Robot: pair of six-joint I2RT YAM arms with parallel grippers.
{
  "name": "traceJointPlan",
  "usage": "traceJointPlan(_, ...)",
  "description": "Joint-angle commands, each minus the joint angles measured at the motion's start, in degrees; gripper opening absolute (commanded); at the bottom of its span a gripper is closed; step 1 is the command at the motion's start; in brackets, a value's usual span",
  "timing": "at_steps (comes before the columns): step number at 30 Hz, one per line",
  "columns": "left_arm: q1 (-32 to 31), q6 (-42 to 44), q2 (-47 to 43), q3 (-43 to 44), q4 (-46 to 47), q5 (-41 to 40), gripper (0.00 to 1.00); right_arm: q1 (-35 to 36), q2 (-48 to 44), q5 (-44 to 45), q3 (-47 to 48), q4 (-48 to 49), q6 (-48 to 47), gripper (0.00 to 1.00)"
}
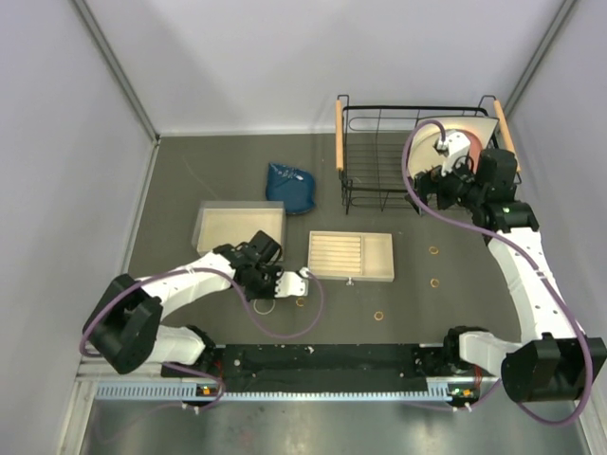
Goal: Organize the mixed jewelry
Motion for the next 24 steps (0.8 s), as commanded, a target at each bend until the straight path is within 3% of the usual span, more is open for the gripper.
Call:
traceJointPlan(1,-2.5,-2.6,1.6,7.7,-5.9,2.1,0.0,0.6,0.6,0.1,0.1,1.1,-0.9,0.99)
traceJointPlan(10,-5.6,-8.9,8.7,34.7,-12.6,4.3,0.0,0.5,1.1,2.9,0.6,1.3,-1.0,0.99)
traceJointPlan(17,-12.7,-12.2,26.6,56.0,-13.5,-1.4,0.0,0.4,0.6,17.3,1.2,3.4,2.2,0.99)
traceJointPlan(24,-16.5,-13.0,42.2,71.9,-12.1,-5.4,0.0,-0.9,0.2,24.3,1.5,4.3,4.0,0.99)
